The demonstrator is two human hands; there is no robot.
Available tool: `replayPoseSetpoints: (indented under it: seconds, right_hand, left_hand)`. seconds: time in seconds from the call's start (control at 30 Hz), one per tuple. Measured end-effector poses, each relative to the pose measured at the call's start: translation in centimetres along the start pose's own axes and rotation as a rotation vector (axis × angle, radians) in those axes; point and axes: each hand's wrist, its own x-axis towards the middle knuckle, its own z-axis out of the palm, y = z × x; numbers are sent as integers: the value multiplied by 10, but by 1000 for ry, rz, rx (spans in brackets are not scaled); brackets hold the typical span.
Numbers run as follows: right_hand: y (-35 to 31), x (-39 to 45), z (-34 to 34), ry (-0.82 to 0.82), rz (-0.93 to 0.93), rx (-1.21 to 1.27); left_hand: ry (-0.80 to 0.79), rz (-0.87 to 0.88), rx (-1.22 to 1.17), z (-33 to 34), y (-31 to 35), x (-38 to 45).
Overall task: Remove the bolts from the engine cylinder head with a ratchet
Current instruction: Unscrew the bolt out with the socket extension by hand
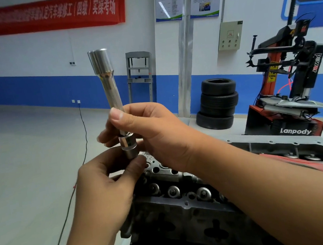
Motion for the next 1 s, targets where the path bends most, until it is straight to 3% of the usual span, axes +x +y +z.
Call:
replayPoseSetpoints:
  seconds: [0.1,0.3,0.5,0.7,0.87,1.0]
  right_hand:
    - [0,0,0,-4,-1,3]
    - [0,0,0,15,14,7]
    - [-2,-1,1,28,14,6]
    - [-2,-1,1,37,31,-26]
    - [-2,-1,0,40,34,-20]
    - [-2,-1,-1,35,43,-28]
  left_hand:
    - [-85,-18,31,-4,-1,2]
    - [88,11,46,0,-3,1]
    - [-75,-52,7,-4,-7,2]
    - [70,-12,25,-1,-6,2]
    - [-122,-56,-26,-5,-6,1]
    - [36,-9,64,-3,-9,2]
